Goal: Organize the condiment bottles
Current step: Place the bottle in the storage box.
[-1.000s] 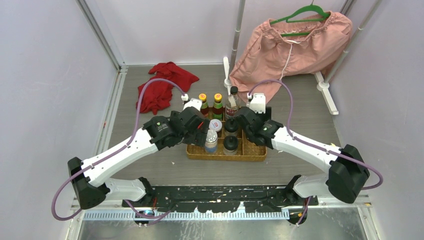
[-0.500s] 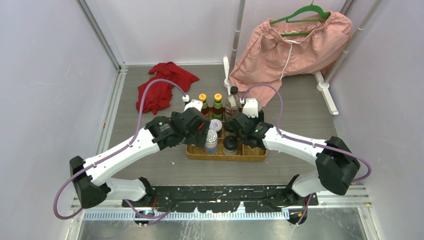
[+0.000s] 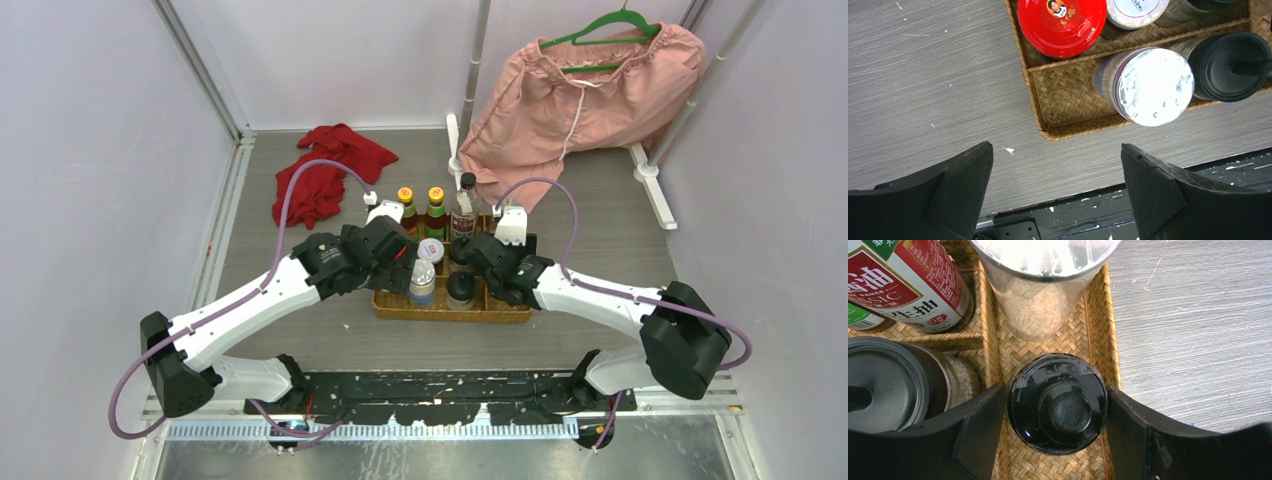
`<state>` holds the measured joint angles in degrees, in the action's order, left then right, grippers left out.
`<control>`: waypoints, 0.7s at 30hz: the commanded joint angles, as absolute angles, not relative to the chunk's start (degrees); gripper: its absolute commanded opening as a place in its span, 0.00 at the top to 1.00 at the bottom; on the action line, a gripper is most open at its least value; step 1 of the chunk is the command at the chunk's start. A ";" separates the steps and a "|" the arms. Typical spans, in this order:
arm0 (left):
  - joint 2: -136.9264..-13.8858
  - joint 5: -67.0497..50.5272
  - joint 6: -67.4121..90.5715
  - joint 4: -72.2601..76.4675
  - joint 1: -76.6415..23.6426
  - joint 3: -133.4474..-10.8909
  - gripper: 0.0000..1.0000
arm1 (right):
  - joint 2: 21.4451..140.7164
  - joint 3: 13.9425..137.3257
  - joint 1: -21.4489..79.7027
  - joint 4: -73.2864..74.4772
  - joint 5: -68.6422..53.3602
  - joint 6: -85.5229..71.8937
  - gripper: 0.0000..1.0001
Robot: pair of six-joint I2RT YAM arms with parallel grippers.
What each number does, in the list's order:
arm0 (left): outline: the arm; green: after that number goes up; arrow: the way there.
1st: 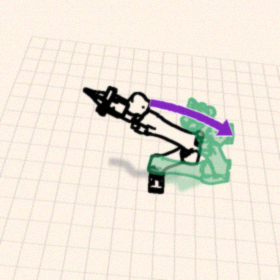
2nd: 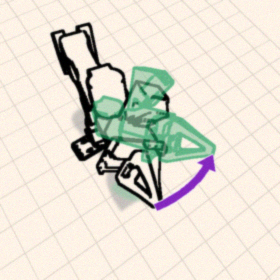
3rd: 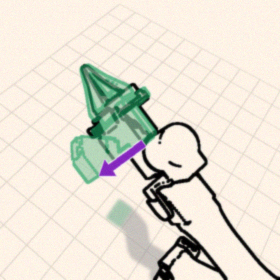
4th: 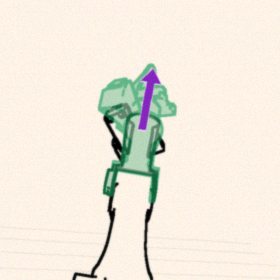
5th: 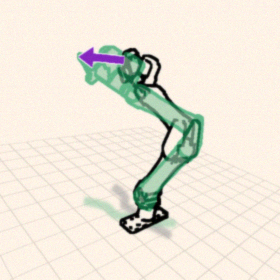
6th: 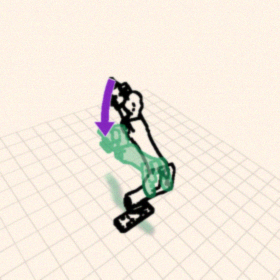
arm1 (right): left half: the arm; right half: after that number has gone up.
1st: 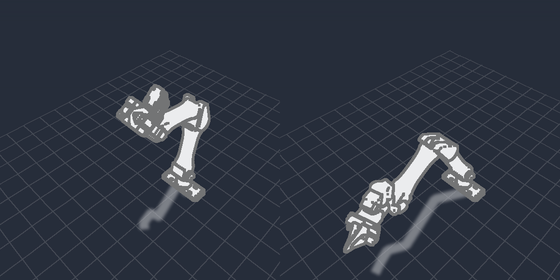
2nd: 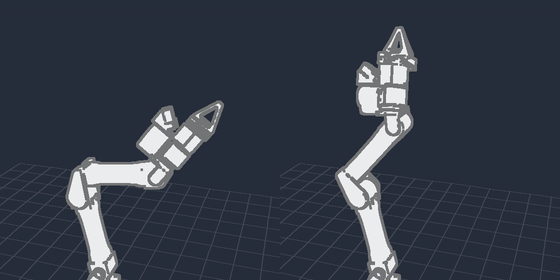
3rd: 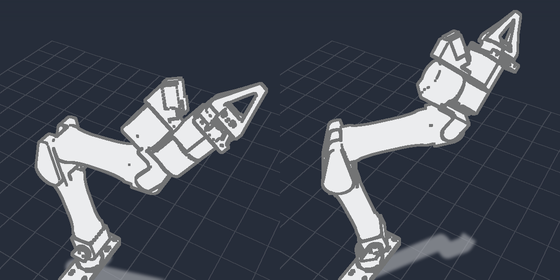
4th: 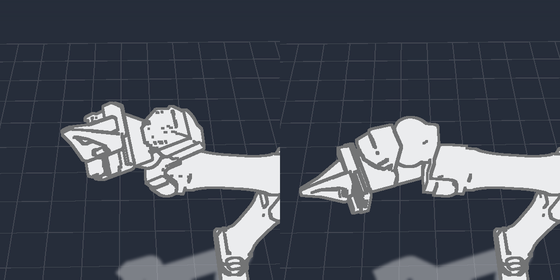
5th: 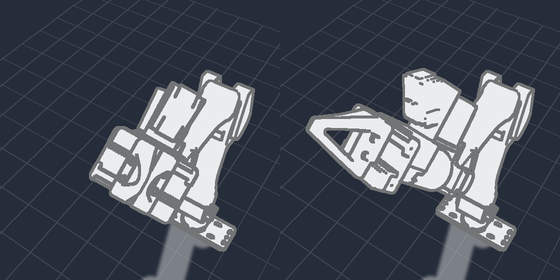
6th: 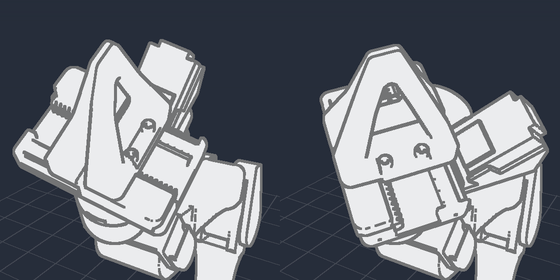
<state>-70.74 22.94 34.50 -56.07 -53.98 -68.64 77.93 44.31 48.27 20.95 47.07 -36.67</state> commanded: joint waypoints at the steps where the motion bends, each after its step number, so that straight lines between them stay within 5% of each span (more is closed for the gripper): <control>1: -70.23 23.16 35.00 -54.29 -53.79 -68.42 0.00 | 75.70 44.00 49.09 20.66 48.44 -38.82 0.49; 3: -70.06 23.07 35.05 -54.48 -53.79 -68.47 0.00 | 74.95 43.88 49.86 21.07 49.18 -39.09 0.24; 6: -69.51 23.20 35.11 -54.58 -53.79 -68.55 0.00 | 73.65 44.76 50.76 22.34 49.76 -38.84 0.11; 12: -68.37 22.91 34.97 -54.85 -53.79 -68.56 0.00 | 69.78 54.18 54.14 38.34 56.11 -42.63 0.09; 18: -67.34 20.73 34.35 -53.78 -53.70 -68.63 0.00 | 75.96 75.55 54.45 92.84 69.92 -82.90 0.01; 21: -67.81 18.46 33.79 -52.76 -53.70 -69.30 0.00 | 77.78 79.14 49.86 99.86 67.24 -87.30 0.00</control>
